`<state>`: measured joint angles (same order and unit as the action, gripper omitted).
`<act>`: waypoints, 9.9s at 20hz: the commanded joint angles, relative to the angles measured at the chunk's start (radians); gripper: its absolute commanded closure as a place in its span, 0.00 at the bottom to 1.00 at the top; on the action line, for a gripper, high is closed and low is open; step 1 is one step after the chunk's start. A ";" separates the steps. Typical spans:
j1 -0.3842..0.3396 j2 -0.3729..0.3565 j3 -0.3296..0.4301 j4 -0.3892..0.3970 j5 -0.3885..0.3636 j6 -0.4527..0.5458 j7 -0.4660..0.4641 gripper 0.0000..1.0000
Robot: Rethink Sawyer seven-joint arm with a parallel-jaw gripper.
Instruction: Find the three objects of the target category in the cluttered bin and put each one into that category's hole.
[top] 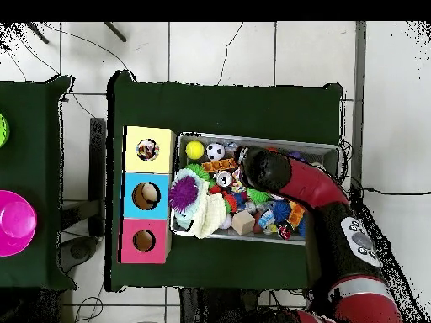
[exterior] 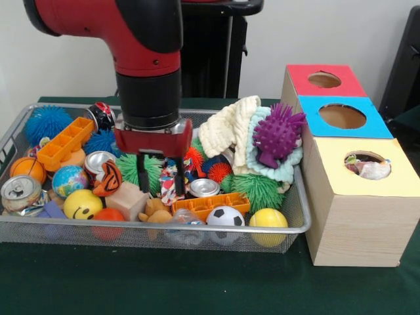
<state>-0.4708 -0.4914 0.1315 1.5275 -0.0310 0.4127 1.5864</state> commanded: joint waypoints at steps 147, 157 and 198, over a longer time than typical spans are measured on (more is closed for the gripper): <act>0.283 -0.191 0.120 0.283 0.459 -0.289 0.351 1.00; 0.274 -0.102 0.181 0.291 0.520 -0.284 0.373 1.00; 0.504 0.141 -0.167 0.104 0.611 -0.105 0.369 1.00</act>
<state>0.0456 -0.4993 -0.0342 1.6096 0.5483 0.3599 1.6650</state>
